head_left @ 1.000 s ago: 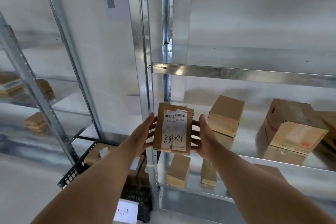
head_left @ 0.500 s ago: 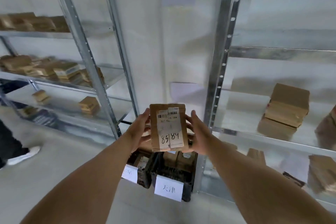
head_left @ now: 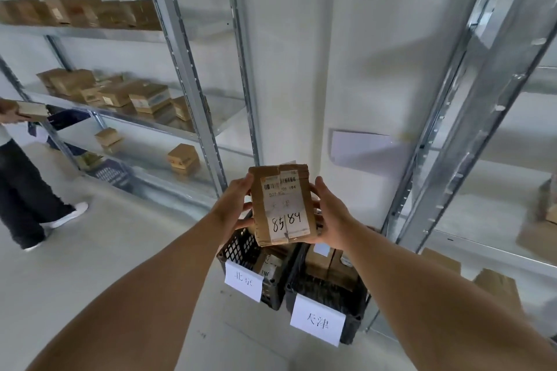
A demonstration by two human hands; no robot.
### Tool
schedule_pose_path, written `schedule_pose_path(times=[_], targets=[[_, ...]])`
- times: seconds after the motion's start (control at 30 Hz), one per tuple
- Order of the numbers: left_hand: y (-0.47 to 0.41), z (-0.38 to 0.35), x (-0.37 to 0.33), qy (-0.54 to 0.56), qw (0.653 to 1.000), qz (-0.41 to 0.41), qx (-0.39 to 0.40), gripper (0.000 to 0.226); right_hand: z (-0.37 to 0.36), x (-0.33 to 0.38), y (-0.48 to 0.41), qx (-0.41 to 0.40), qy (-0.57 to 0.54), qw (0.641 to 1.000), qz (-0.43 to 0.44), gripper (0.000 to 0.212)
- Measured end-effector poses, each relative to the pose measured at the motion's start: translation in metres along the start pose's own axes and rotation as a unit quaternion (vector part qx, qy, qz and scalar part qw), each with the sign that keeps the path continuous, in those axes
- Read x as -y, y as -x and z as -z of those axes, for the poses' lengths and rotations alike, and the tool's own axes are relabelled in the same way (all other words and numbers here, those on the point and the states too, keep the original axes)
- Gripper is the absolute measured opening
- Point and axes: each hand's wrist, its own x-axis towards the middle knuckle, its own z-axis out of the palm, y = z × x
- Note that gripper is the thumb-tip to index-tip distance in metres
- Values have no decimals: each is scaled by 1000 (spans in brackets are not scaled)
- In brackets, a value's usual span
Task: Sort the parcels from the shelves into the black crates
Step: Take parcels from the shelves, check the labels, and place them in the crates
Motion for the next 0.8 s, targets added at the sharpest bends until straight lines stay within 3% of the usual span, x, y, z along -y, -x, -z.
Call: schedule_pose_path(times=[0.2,0.5,0.8], targets=[[-94,-5,17,-12,999,50,10,42,0,5,-90,-28,-2,998,-52,56],[-204,-34,56,-32,987,138,76,47,27,-8,-186,-141,-5,987,-81,62],[-305,-79,119,-59,952,240,180,37,68,-49,-270,-266,-48,954,-130,46]])
